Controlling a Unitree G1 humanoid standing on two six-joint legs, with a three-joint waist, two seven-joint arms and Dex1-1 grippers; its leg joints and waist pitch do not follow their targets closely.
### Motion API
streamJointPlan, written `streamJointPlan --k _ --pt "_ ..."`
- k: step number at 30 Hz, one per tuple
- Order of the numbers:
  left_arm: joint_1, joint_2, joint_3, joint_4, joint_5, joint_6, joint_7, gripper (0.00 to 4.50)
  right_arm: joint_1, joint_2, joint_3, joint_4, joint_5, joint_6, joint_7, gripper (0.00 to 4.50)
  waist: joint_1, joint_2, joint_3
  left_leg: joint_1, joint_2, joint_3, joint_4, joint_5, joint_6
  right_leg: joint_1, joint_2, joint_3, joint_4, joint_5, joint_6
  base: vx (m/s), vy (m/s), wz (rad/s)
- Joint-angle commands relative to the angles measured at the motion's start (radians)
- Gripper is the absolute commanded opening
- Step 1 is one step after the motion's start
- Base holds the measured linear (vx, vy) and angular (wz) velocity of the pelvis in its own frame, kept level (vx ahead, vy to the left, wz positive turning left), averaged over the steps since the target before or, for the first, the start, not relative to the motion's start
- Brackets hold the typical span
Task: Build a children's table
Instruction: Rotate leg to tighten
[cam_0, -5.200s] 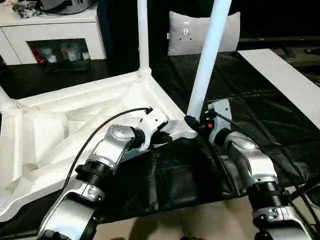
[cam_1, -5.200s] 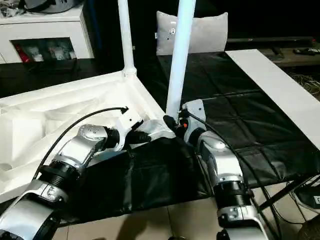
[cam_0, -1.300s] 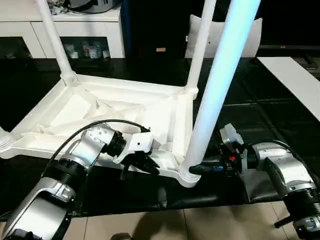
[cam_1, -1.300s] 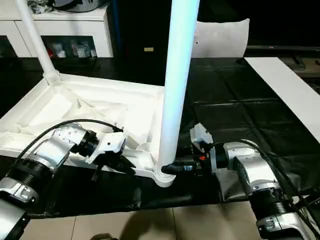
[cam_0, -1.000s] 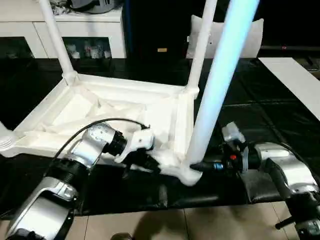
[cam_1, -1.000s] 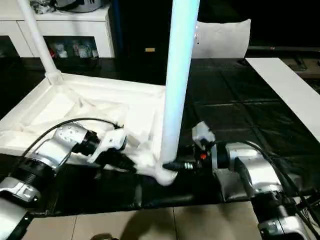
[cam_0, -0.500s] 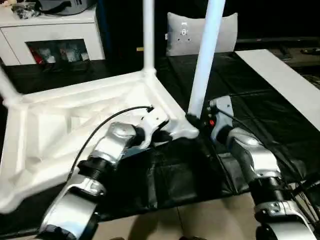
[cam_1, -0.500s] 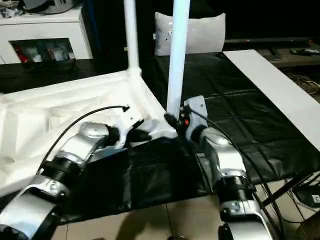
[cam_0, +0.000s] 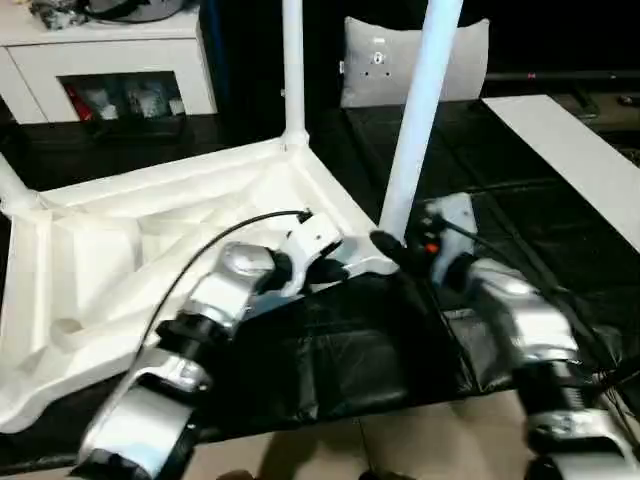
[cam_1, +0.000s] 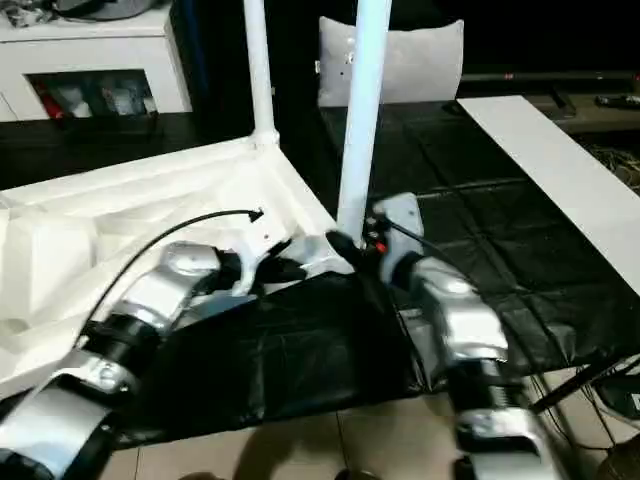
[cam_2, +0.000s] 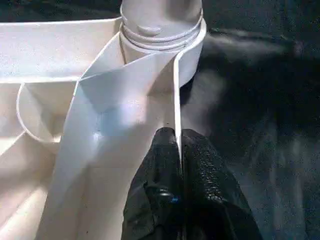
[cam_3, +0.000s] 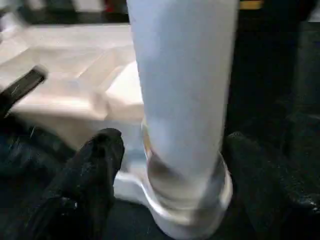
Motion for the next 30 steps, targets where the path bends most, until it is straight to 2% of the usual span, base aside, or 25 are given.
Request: streamJointPlan --k 1,4,6,7,10,11,12,13,14,15,17,19,22,23,28,30 --pt "-0.003 0.018 -0.006 -0.058 -0.034 -0.061 -0.070 0.00 0.005 -0.029 0.018 -0.024 0.012 -0.027 0.088 3.90 0.010 -0.012 -0.079 -0.001 0.021 0.000 -0.054 -0.073 0.101 0.086 -0.067 0.067 -0.067 -0.211 -0.140 0.000 0.000 0.00" --pt "0.005 0.046 -0.025 -0.056 -0.041 -0.092 -0.152 0.00 0.015 -0.085 0.044 -0.028 0.013 -0.047 0.191 4.20 0.015 -0.010 -0.077 0.003 0.024 0.000 -0.055 -0.084 0.101 0.081 -0.066 0.066 -0.067 -0.220 -0.146 0.000 0.000 0.00" --pt "0.018 0.097 -0.072 -0.068 -0.045 -0.156 -0.299 0.00 0.028 -0.158 0.087 -0.044 0.041 -0.033 0.340 4.30 0.025 -0.009 -0.076 0.007 0.029 0.000 -0.056 -0.107 0.102 0.081 -0.067 0.067 -0.069 -0.234 -0.148 0.000 0.000 0.00" --pt "0.019 0.106 -0.082 -0.068 -0.044 -0.164 -0.326 0.00 0.027 -0.170 0.096 -0.040 0.042 -0.039 0.369 4.30 0.028 -0.009 -0.076 0.006 0.031 0.000 -0.056 -0.105 0.102 0.081 -0.068 0.068 -0.068 -0.232 -0.148 0.000 0.000 0.00" --pt "0.016 0.125 -0.100 -0.064 -0.036 -0.192 -0.371 0.00 0.028 -0.194 0.116 -0.034 0.040 -0.081 0.448 4.30 0.041 -0.008 -0.076 0.012 0.031 0.003 -0.055 -0.120 0.095 0.075 -0.069 0.068 -0.069 -0.247 -0.149 0.000 0.000 0.00" --pt "0.013 0.132 -0.106 -0.058 -0.031 -0.207 -0.386 0.00 0.029 -0.204 0.124 -0.031 0.041 -0.101 0.493 4.30 0.043 -0.008 -0.072 0.012 0.032 0.003 -0.058 -0.137 0.087 0.074 -0.070 0.069 -0.070 -0.261 -0.151 0.000 0.000 0.00" --pt "0.007 0.149 -0.119 -0.046 -0.027 -0.238 -0.433 0.00 0.035 -0.228 0.152 -0.030 0.036 -0.147 0.577 4.30 0.046 -0.011 -0.072 0.015 0.033 0.002 -0.060 -0.154 0.080 0.075 -0.070 0.067 -0.073 -0.295 -0.141 0.000 0.000 0.00" --pt "0.007 0.149 -0.119 -0.046 -0.027 -0.238 -0.433 0.00 0.035 -0.228 0.152 -0.030 0.036 -0.147 0.577 4.30 0.049 -0.011 -0.073 0.015 0.033 0.001 -0.060 -0.160 0.076 0.076 -0.071 0.067 -0.075 -0.312 -0.131 0.000 0.000 0.00" --pt "0.005 0.155 -0.124 -0.044 -0.027 -0.247 -0.451 0.00 0.036 -0.235 0.161 -0.029 0.034 -0.156 0.601 4.02 0.051 -0.011 -0.072 0.015 0.033 0.001 -0.061 -0.158 0.076 0.076 -0.071 0.068 -0.074 -0.313 -0.129 0.000 0.000 0.00" --pt "0.003 0.164 -0.132 -0.044 -0.031 -0.256 -0.484 0.00 0.029 -0.236 0.165 -0.020 0.040 -0.146 0.624 3.94 0.056 -0.014 -0.073 0.014 0.033 0.000 -0.061 -0.147 0.075 0.077 -0.071 0.069 -0.072 -0.304 -0.131 0.000 0.000 0.00" --pt "0.004 0.170 -0.139 -0.050 -0.033 -0.258 -0.506 0.00 0.022 -0.231 0.164 -0.011 0.043 -0.142 0.631 3.91 0.057 -0.013 -0.073 0.014 0.033 0.000 -0.062 -0.144 0.073 0.077 -0.071 0.069 -0.072 -0.303 -0.132 0.000 0.000 0.00" --pt "0.006 0.179 -0.150 -0.060 -0.039 -0.265 -0.540 0.00 0.011 -0.228 0.168 0.001 0.051 -0.135 0.644 3.60 0.058 -0.014 -0.072 0.014 0.032 0.000 -0.062 -0.148 0.067 0.077 -0.072 0.068 -0.074 -0.320 -0.129 0.000 0.000 0.00" --pt "0.010 0.182 -0.164 -0.079 -0.049 -0.277 -0.582 0.00 0.000 -0.226 0.184 0.019 0.062 -0.130 0.682 3.49 0.058 -0.013 -0.073 0.015 0.032 0.000 -0.062 -0.152 0.063 0.078 -0.071 0.067 -0.074 -0.325 -0.128 0.000 0.000 0.00" --pt "0.008 0.177 -0.165 -0.079 -0.051 -0.284 -0.593 0.00 -0.005 -0.224 0.193 0.030 0.067 -0.133 0.714 3.28 0.059 -0.013 -0.073 0.014 0.033 -0.001 -0.062 -0.152 0.065 0.078 -0.072 0.067 -0.074 -0.325 -0.127 0.000 0.000 0.00" --pt "0.006 0.170 -0.168 -0.077 -0.050 -0.294 -0.600 0.00 -0.003 -0.217 0.201 0.033 0.072 -0.130 0.739 3.05 0.060 -0.014 -0.073 0.013 0.032 -0.001 -0.062 -0.150 0.064 0.079 -0.070 0.066 -0.074 -0.326 -0.125 0.000 0.000 0.00" --pt "0.006 0.170 -0.170 -0.076 -0.051 -0.297 -0.605 0.00 -0.004 -0.209 0.203 0.038 0.073 -0.133 0.745 2.75 0.060 -0.012 -0.074 0.013 0.031 -0.001 -0.062 -0.150 0.062 0.079 -0.071 0.065 -0.076 -0.338 -0.120 0.000 0.000 0.00"
